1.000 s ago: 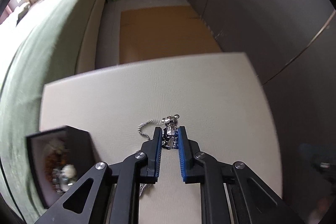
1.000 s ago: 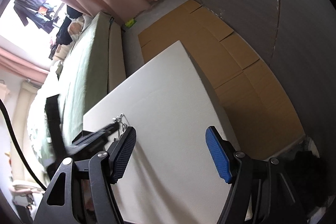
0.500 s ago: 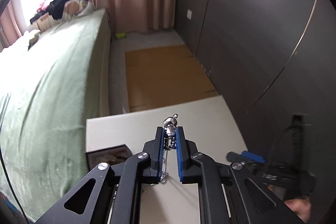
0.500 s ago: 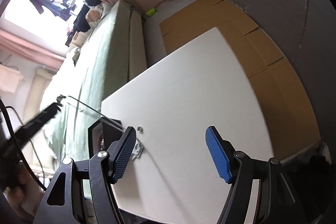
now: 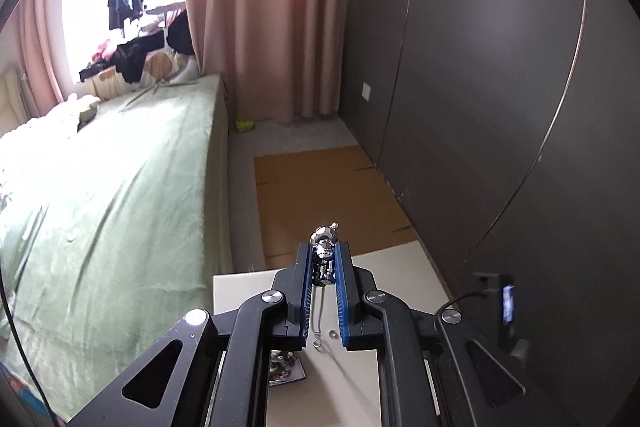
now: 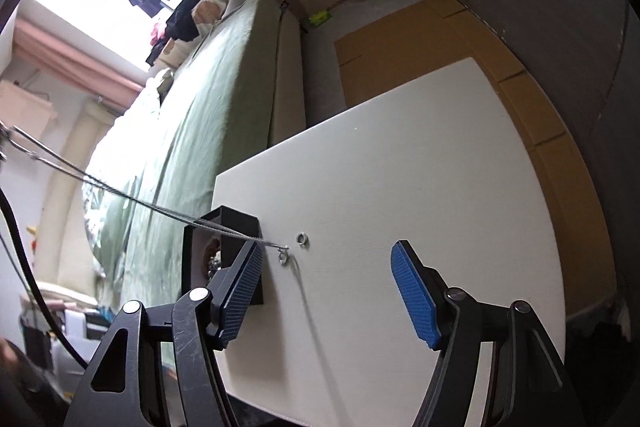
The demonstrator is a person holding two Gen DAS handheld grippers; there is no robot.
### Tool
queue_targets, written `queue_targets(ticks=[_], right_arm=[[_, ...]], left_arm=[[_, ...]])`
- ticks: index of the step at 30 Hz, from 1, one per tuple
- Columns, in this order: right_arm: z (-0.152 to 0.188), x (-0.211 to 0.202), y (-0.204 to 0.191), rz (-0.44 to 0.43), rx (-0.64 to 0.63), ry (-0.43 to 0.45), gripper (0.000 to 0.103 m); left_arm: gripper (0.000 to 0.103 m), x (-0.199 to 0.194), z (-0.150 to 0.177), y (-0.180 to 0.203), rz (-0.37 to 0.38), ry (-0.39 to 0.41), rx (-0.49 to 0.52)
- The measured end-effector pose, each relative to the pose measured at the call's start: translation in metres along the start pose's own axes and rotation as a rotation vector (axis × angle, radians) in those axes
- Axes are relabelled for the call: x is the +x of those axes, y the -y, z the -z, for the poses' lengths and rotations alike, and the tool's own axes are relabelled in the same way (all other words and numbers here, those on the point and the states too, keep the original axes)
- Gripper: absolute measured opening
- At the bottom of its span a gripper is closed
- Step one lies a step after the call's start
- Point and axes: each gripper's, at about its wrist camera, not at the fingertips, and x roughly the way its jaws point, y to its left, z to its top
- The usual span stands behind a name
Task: Organize jewelry
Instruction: 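Lift the silver chain high off the table with the left tool, then lower the silver chain into the box with the left tool while the right tool grasps the silver ring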
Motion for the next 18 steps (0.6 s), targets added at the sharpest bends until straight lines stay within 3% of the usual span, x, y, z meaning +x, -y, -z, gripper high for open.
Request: queue_targets(ticks=[5, 11, 18], right_arm=[[0.000, 0.022, -0.010, 0.018, -0.042, -0.040, 0.044], [0.002, 0.065, -0.033, 0.083, -0.131, -0.109, 0.039], [0.006, 0.093, -0.058, 0.156, -0.230, -0.128, 0.030]], left_arm=[[0.011, -0.022, -0.013, -0.013, -0.020, 0.039, -0.006], [0.011, -0.044, -0.027, -0.035, -0.051, 0.075, -0.030], [0.011, -0.056, -0.032, -0.051, -0.070, 0.092, -0.042]])
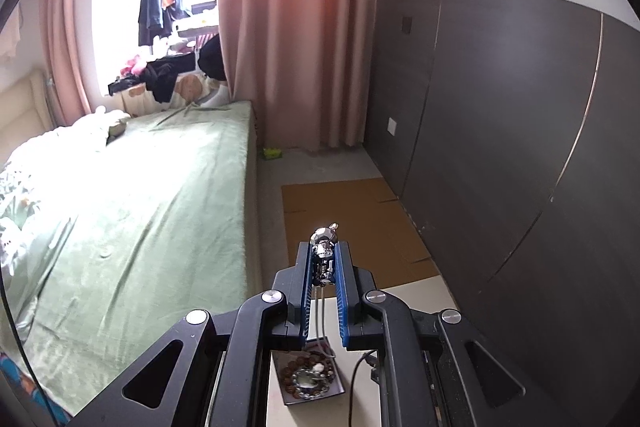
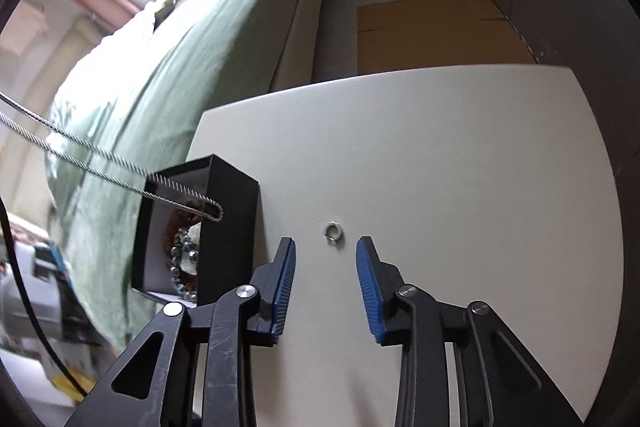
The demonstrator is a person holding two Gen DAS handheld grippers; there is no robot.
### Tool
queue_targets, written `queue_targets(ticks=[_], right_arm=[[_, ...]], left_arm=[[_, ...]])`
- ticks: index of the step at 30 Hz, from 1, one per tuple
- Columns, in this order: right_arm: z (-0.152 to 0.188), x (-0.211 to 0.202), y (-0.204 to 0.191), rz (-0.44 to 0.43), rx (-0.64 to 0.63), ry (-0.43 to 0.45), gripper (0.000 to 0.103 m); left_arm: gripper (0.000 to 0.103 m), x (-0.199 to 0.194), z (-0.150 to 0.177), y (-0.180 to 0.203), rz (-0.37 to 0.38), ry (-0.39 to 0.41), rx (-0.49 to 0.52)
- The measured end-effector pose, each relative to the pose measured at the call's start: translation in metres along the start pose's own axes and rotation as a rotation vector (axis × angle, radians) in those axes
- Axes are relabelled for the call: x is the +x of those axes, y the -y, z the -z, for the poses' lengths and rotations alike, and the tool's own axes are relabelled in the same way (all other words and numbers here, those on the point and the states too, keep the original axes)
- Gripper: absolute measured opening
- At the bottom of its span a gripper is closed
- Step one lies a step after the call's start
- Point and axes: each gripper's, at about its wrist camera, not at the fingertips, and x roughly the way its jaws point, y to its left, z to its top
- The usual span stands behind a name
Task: Organize jewelry
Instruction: 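Lower the silver chain into the box with the left tool while the right tool grasps the silver ring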
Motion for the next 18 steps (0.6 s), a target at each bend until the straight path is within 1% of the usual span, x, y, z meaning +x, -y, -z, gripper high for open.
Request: queue_targets(ticks=[3, 4, 6, 10, 11, 12, 16, 18], right_arm=[[-0.002, 0.009, -0.005, 0.024, -0.016, -0.011, 0.028], [-0.001, 0.012, -0.007, 0.035, -0.023, -0.015, 0.026], [-0.001, 0.020, -0.010, 0.080, -0.042, -0.026, 0.022], [0.001, 0.031, -0.012, 0.149, -0.061, -0.045, 0.021], [0.001, 0.033, -0.013, 0.166, -0.068, -0.050, 0.019], [0.000, 0.033, -0.015, 0.182, -0.081, -0.035, 0.017], [-0.002, 0.034, -0.018, 0.182, -0.095, -0.026, 0.017], [0.000, 0.033, -0.019, 0.197, -0.119, -0.026, 0.016]], left_arm=[[0.011, -0.003, 0.001, -0.003, 0.000, 0.002, -0.005], [0.011, -0.004, 0.001, -0.004, -0.002, 0.004, -0.005], [0.011, -0.007, 0.001, -0.006, -0.001, 0.008, -0.004], [0.011, -0.008, 0.002, -0.005, 0.005, 0.010, 0.002], [0.011, -0.008, 0.003, -0.003, 0.006, 0.009, 0.003], [0.011, -0.008, 0.004, -0.003, 0.007, 0.008, 0.003], [0.011, -0.008, 0.003, -0.004, 0.008, 0.004, 0.002], [0.011, -0.008, 0.003, -0.003, 0.007, 0.004, 0.003]])
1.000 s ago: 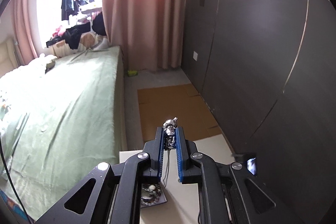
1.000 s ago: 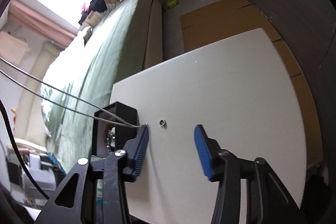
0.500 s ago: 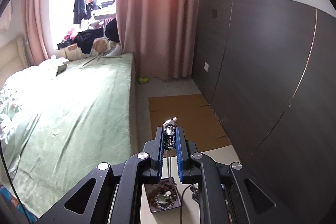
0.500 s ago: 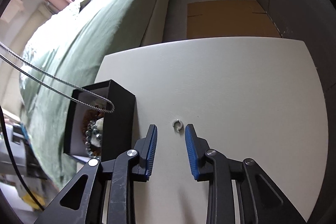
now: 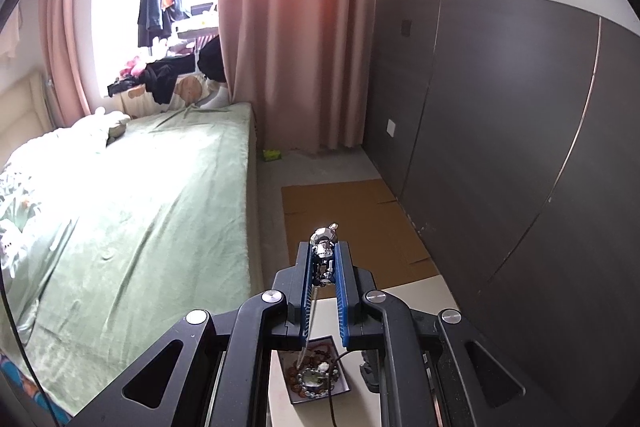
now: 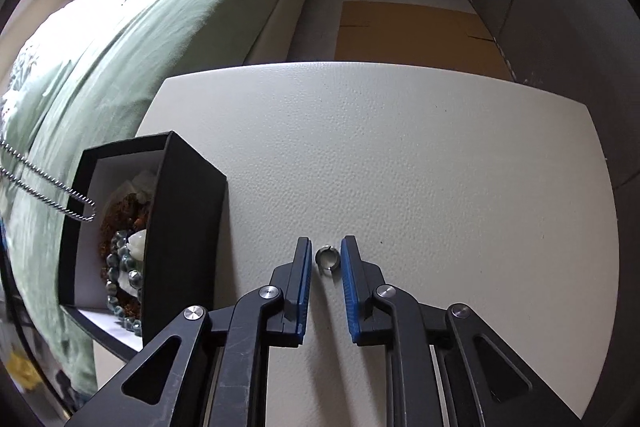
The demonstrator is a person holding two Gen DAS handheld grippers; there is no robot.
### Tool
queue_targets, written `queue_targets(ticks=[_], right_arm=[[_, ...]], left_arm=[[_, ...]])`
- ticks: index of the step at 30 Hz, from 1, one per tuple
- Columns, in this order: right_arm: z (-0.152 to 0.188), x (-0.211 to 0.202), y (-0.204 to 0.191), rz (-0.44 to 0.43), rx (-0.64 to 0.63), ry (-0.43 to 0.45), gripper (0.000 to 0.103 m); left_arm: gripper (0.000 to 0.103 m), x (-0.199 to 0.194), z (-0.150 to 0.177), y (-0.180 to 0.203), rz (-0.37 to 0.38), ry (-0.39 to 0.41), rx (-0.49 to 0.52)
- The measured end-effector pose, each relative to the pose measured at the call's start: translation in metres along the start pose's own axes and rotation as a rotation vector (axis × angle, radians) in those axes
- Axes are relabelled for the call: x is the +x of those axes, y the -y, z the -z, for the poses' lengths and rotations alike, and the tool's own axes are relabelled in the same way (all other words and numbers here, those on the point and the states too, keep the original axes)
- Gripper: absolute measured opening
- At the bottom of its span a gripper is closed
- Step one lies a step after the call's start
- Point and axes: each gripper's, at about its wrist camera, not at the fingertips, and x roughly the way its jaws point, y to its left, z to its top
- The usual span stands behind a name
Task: Organize jewelry
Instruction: 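Lower the silver chain into the box with the left tool while the right tool grasps the silver ring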
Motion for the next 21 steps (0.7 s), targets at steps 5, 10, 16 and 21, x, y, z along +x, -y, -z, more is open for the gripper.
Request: queue_targets(ticks=[5, 10, 16, 21], right_arm=[[0.003, -0.006, 0.008, -0.042, 0.029, -0.010, 0.014], [0.006, -0.034, 0.020, -0.107, 0.068, 0.035, 0.014], [0.013, -0.080, 0.033, -0.194, 0.103, 0.130, 0.014], [0.017, -0.108, 0.039, -0.230, 0.116, 0.197, 0.014]], left_arm=[[0.011, 0.004, 0.001, -0.001, 0.003, -0.011, -0.003], [0.011, 0.012, 0.008, -0.004, 0.007, -0.032, -0.013], [0.011, 0.037, 0.028, -0.009, 0.017, -0.077, -0.031], [0.011, 0.067, 0.049, -0.006, 0.044, -0.129, -0.052]])
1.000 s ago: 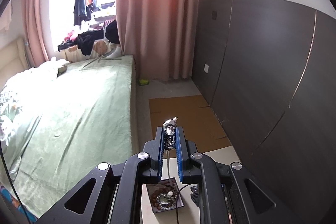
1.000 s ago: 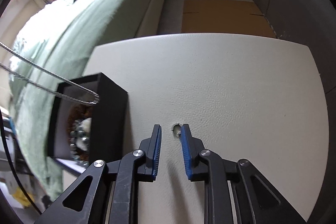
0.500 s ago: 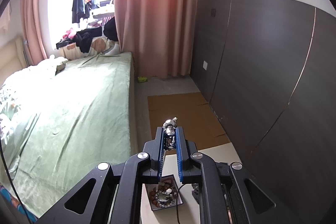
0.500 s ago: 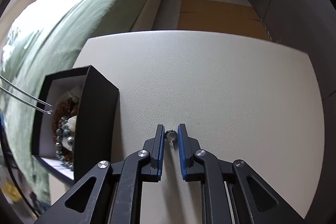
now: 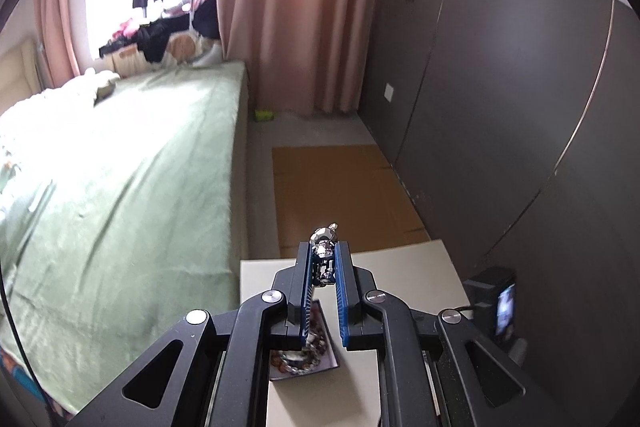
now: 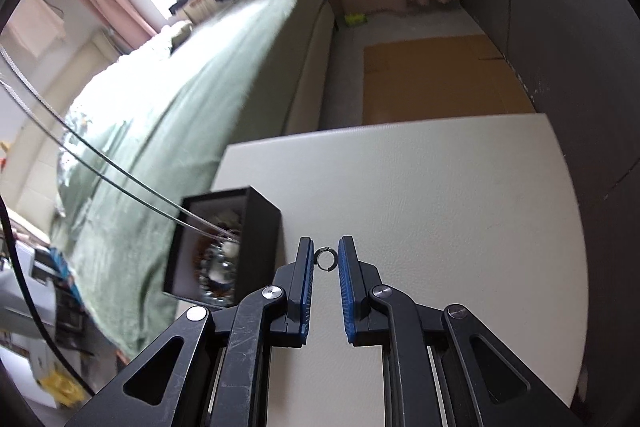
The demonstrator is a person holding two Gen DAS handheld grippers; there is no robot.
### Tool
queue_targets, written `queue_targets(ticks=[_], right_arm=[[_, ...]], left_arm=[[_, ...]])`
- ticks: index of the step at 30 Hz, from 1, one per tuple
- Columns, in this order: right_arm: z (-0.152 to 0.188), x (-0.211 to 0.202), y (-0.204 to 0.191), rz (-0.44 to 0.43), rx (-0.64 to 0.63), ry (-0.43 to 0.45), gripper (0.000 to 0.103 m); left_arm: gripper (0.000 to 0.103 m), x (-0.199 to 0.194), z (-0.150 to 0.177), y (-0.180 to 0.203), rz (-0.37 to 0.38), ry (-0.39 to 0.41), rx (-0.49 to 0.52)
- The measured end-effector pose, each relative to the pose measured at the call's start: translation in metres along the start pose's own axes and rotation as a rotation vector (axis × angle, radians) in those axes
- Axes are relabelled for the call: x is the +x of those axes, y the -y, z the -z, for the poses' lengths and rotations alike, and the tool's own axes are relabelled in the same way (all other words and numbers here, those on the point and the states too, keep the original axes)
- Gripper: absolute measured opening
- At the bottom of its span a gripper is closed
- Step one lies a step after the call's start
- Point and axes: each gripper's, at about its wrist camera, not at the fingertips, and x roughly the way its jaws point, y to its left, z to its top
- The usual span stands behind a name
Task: Organize jewelry
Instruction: 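Lower the silver chain into the box with the left tool while the right tool grasps the silver ring, then drop the silver ring into the box with the right tool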
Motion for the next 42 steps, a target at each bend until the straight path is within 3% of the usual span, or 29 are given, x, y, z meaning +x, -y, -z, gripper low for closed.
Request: queue_targets(ticks=[6, 24, 29, 31, 33, 35, 42], right_arm=[[-0.004, -0.018, 0.000, -0.031, 0.010, 0.051, 0.014], [-0.008, -0.020, 0.004, -0.018, 0.030, 0.068, 0.014], [-0.008, -0.019, -0.003, -0.042, 0.025, 0.072, 0.014], [-0.008, -0.018, -0.006, -0.065, 0.023, 0.076, 0.014], [-0.008, -0.016, -0.008, -0.088, 0.025, 0.080, 0.014], [-0.008, -0.013, -0.013, -0.116, 0.028, 0.088, 0.014], [-0.007, -0.001, -0.033, -0.173, 0.026, 0.117, 0.014]], left_arm=[[0.011, 0.037, 0.021, -0.002, 0.021, -0.051, -0.030], [0.011, 0.152, 0.089, -0.031, 0.056, -0.224, -0.164], [0.013, 0.171, 0.107, -0.046, 0.109, -0.271, -0.263], [0.023, 0.170, 0.115, -0.053, 0.118, -0.262, -0.302], [0.054, 0.162, 0.123, -0.060, 0.117, -0.227, -0.339], [0.066, 0.148, 0.130, -0.069, 0.121, -0.146, -0.365], [0.067, 0.115, 0.125, -0.103, 0.141, -0.058, -0.451]])
